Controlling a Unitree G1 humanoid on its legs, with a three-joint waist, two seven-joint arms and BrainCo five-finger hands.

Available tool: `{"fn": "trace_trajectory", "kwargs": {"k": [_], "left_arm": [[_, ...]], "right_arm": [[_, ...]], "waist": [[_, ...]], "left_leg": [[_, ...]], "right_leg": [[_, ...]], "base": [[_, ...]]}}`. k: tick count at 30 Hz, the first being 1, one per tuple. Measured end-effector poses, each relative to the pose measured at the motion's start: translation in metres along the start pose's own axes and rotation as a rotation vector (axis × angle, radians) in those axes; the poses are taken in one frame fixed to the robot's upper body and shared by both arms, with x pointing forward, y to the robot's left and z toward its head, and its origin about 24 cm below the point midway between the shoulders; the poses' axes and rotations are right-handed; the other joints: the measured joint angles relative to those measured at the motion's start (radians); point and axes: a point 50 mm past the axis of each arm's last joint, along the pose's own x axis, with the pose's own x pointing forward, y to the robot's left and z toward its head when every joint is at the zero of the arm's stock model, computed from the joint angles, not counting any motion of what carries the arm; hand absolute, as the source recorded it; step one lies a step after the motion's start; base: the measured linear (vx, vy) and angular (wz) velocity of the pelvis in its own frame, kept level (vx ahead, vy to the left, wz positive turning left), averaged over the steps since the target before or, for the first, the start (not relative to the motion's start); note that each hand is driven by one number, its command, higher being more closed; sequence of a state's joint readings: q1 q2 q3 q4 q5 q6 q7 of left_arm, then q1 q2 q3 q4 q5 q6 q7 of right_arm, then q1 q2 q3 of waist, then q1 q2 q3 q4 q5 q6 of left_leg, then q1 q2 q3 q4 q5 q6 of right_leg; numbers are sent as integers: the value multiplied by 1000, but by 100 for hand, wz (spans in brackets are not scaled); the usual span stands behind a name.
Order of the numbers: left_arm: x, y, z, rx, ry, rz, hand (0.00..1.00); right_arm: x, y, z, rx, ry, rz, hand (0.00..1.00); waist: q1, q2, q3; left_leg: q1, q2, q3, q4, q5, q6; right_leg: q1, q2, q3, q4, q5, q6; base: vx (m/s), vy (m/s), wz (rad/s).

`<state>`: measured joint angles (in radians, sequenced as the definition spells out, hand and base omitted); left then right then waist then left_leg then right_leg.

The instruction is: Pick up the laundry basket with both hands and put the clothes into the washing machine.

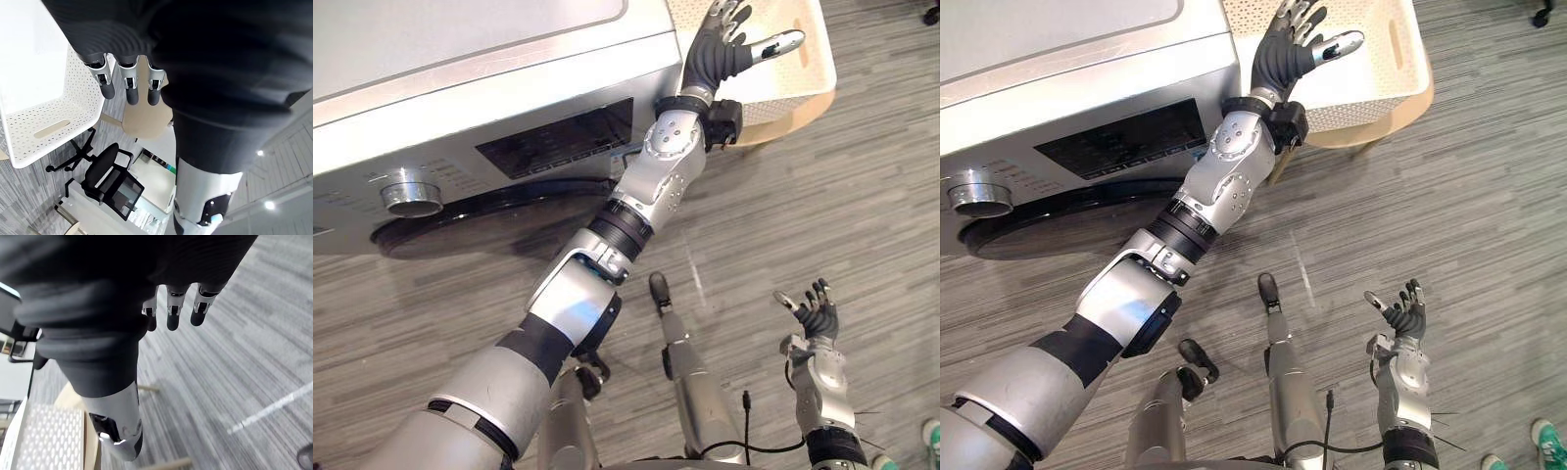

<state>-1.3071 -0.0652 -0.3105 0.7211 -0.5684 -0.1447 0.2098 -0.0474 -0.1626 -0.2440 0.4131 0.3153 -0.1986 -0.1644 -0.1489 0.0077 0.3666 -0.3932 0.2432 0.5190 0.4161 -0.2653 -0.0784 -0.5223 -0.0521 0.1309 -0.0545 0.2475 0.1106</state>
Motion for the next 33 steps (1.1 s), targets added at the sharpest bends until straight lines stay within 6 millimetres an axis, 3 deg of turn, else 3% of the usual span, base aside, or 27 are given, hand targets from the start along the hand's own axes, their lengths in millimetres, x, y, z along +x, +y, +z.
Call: {"fn": "trace_trajectory", "kwargs": {"k": [2, 4, 5, 7, 10, 12, 14, 17, 20, 24, 26, 28, 30, 31, 32, 33], "left_arm": [[-16, 0, -12, 36, -21, -15, 0], [-57, -8, -51, 45, 35, -68, 0], [-68, -10, -61, 46, 60, -85, 0], [-111, -15, -95, -3, 159, -103, 0], [-158, -9, -125, -34, 282, -108, 0], [-193, -4, -146, -41, 393, -134, 0], [-248, 0, -172, -39, 571, -186, 0], [-286, 10, -188, -8, 712, -189, 0], [-317, 35, -200, 36, 837, -104, 0], [-352, 95, -203, 143, 949, 184, 0], [-367, 117, -200, 196, 985, 310, 0], [-406, 143, -195, 220, 1072, 516, 0], [-431, 150, -193, 233, 1133, 621, 0], [-438, 149, -194, 228, 1156, 643, 0], [-445, 147, -194, 225, 1172, 670, 0], [-447, 145, -195, 219, 1174, 680, 0]], "right_arm": [[-4, 6, -6, -7, 22, 40, 0], [-20, 2, -25, -19, 90, 38, 0], [-24, 0, -30, -23, 107, 36, 0], [-38, -13, -46, -45, 172, 17, 0], [-51, -27, -66, -84, 260, -14, 0], [-55, -30, -78, -123, 318, -12, 0], [-61, -34, -96, -166, 410, -3, 0], [-69, -38, -108, -192, 477, 0, 0], [-76, -40, -117, -233, 528, 9, 0], [-84, -39, -129, -295, 590, 34, 0], [-84, -36, -130, -312, 597, 42, 0], [-82, -27, -132, -361, 600, 90, 0], [-78, -18, -131, -399, 580, 126, 0], [-77, -16, -131, -408, 577, 131, 0], [-79, -15, -133, -425, 587, 138, 0], [-79, -16, -134, -429, 592, 137, 0]], "waist": [[1, 28, 1], [16, 51, -2], [27, 52, -3], [55, 55, -5], [78, 65, -41], [84, 68, -83], [84, 69, -125], [84, 70, -150], [82, 76, -172], [87, 74, -205], [110, 77, -209], [125, 69, -222], [139, 61, -224], [139, 57, -222], [139, 56, -226], [139, 54, -227]], "left_leg": [[18, -3, -25, -17, 11, -6], [64, -12, -89, -74, 54, -11], [75, -14, -108, -94, 68, -16], [118, -33, -169, -172, 117, -14], [159, -53, -209, -249, 171, -14], [181, -73, -241, -299, 210, -16], [217, -99, -272, -335, 224, -12], [240, -113, -291, -343, 225, -12], [262, -125, -336, -345, 225, -11], [278, -139, -429, -351, 248, -7], [290, -140, -454, -367, 251, -7], [290, -143, -494, -383, 266, -7], [271, -152, -516, -363, 265, -7], [248, -157, -513, -353, 264, -1], [214, -142, -410, -318, 239, 64], [207, -131, -350, -305, 231, 77]], "right_leg": [[29, -4, -36, 0, -12, -16], [83, -8, -116, 29, -52, -42], [89, -8, -135, 52, -68, -47], [115, -30, -224, 141, -147, -55], [150, -65, -305, 201, -203, -53], [176, -78, -338, 197, -209, -49], [236, -90, -365, 147, -196, -34], [292, -95, -381, 90, -178, -22], [361, -101, -426, 40, -165, -16], [460, -100, -517, -27, -150, -18], [488, -94, -544, -45, -144, -17], [504, -95, -581, -45, -145, -16], [514, -104, -612, -45, -159, 1], [521, -112, -645, -45, -166, 3], [531, -130, -686, -45, -171, 12], [535, -137, -695, -45, -179, 22]], "base": [[-8, -46, 41], [-5, -119, 86], [-43, -174, 105], [-58, -133, 117], [-17, -38, 109], [47, 35, 71], [106, 87, 37], [70, 65, 20], [60, 30, 37], [7, -1, 62], [-47, -6, 46], [-89, 15, 45], [-93, 20, 49], [-118, 69, 90], [-92, 73, 96], [8, 115, 107]]}}
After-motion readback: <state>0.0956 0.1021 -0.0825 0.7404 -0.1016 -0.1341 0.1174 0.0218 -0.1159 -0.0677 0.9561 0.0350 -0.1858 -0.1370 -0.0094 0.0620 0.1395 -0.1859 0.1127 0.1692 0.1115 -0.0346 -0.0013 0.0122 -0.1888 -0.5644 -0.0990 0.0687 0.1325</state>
